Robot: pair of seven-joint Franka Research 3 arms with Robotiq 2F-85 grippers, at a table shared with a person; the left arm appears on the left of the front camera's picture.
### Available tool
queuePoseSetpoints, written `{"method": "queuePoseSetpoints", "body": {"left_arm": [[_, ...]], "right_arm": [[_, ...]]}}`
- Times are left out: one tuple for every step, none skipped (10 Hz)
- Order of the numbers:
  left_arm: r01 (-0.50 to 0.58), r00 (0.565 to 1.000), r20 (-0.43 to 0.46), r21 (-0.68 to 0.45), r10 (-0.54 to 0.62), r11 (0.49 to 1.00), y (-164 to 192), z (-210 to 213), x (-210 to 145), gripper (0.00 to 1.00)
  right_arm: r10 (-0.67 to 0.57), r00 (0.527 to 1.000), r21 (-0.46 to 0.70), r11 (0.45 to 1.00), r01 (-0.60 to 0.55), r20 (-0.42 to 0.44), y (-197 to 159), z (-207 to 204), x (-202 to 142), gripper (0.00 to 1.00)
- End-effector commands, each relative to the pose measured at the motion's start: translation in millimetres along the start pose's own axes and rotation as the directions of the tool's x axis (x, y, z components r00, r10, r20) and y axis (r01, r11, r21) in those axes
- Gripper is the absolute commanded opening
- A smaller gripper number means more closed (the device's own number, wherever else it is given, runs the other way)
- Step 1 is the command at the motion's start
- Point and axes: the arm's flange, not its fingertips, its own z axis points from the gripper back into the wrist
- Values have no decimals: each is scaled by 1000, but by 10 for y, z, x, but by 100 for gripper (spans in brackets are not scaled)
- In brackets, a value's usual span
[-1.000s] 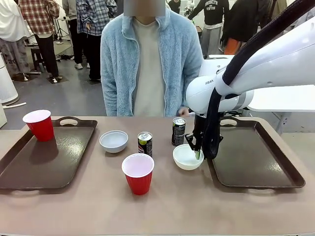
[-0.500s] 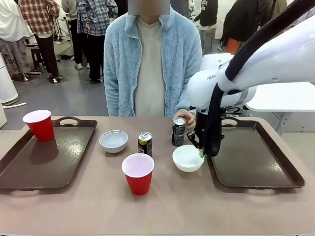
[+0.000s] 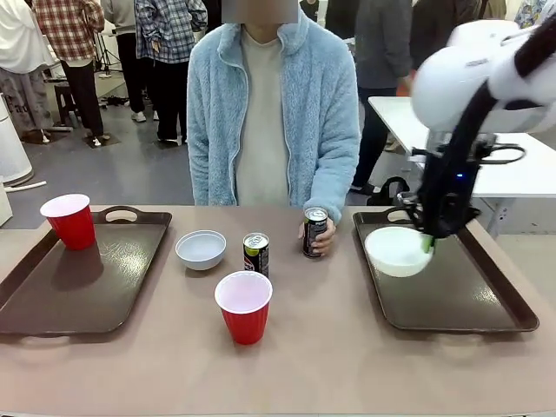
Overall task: Prepare tableware on both trays.
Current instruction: Pick up a Picnic Bowl from the table and place it on a Handle tray.
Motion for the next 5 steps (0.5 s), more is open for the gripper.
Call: {"method": "queuePoseSetpoints", "body": {"left_arm": [[7,1000,11,-14,-7,1000,-4,15,-9,100],[7,1000,11,-14,-7,1000,-4,15,-9,100],[7,1000,11,-14,-7,1000,-4,15,-9,100],[7,1000,11,-14,-7,1000,-4,15,-9,100],[7,1000,11,-14,-7,1000,-4,15,-9,100]], "right_arm": [[-76,997,54,996,76,-12,-367,-197,188,0],[-114,993,75,991,115,-21,-560,-231,262,0],[-139,990,81,987,141,-33,-688,-278,288,0],[-144,989,68,987,145,-20,-723,-301,275,0],[-147,989,69,986,149,-33,-756,-349,274,0]]}}
